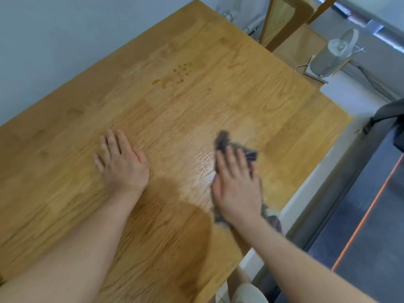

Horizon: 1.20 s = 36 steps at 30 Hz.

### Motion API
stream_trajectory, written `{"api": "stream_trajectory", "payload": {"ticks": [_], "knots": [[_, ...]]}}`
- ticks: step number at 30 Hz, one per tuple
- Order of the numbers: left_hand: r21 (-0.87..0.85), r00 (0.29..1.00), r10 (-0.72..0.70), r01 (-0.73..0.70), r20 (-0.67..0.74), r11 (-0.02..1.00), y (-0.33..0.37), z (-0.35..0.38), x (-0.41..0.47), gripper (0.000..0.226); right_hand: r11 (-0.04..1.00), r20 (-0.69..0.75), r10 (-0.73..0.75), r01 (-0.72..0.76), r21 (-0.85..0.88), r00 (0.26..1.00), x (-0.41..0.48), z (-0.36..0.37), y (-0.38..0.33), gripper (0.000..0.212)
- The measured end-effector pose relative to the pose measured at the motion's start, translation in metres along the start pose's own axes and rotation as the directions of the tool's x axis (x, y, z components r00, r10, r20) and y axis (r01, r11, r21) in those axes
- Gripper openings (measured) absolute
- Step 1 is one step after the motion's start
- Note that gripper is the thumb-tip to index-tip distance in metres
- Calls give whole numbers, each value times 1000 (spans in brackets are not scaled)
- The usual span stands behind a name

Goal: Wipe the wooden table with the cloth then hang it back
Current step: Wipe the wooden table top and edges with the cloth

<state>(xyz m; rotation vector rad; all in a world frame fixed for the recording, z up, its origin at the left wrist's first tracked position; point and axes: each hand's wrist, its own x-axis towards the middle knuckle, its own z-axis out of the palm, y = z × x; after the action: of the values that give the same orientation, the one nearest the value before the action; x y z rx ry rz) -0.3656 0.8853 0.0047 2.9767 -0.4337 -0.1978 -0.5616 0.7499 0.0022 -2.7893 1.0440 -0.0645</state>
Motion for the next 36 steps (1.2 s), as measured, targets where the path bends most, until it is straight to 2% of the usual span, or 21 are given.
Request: {"api": "stream_trajectory", "payload": {"ticks": [3,6,7,10,11,12,13,14,16,19,21,24,30,33,36], "knots": [[5,1000,-11,11,8,1000,1,-1,-1,60,953,41,-299,296,70,953,-15,10,-48,52],[-15,1000,-10,10,-15,1000,1,-2,-1,59,886,61,-462,458,70,885,19,4,-30,50],[-20,1000,-7,7,-17,1000,2,-2,-1,59,895,51,-446,444,40,894,40,3,-19,51],[-10,1000,0,0,-8,1000,2,-1,-1,60,993,17,-120,120,17,993,104,-6,3,56],[-12,1000,2,-2,-18,1000,1,-2,0,61,999,19,-24,24,32,1000,114,-5,-3,57],[-15,1000,6,-6,-28,1000,0,-3,2,63,999,19,10,-11,39,1000,115,-2,-17,57],[-17,999,10,-10,-32,1000,0,-3,3,65,999,24,-37,36,34,999,109,2,-35,57],[-19,999,11,-11,-32,1000,-1,-3,3,66,988,41,-149,148,32,988,97,6,-56,56],[-35,999,7,-8,-38,999,0,-2,2,65,917,86,-398,395,49,913,74,12,-87,54],[-47,999,11,-13,-46,999,0,-1,3,63,845,119,-535,529,81,836,85,13,-93,53],[-35,999,4,-6,-42,999,-1,0,4,63,830,125,-558,553,73,821,109,12,-92,53],[-16,999,4,-5,-37,1000,1,-1,2,63,875,120,-484,479,71,867,161,9,-107,56],[-15,1000,-14,13,-13,1000,2,-1,8,62,883,161,-469,468,46,868,248,15,-148,58],[-14,1000,-4,4,-4,1000,1,-1,7,61,891,153,-452,451,46,879,253,18,-158,57],[-13,1000,-3,3,-4,1000,1,-2,3,62,826,152,-563,558,76,813,210,12,-139,56]]}}
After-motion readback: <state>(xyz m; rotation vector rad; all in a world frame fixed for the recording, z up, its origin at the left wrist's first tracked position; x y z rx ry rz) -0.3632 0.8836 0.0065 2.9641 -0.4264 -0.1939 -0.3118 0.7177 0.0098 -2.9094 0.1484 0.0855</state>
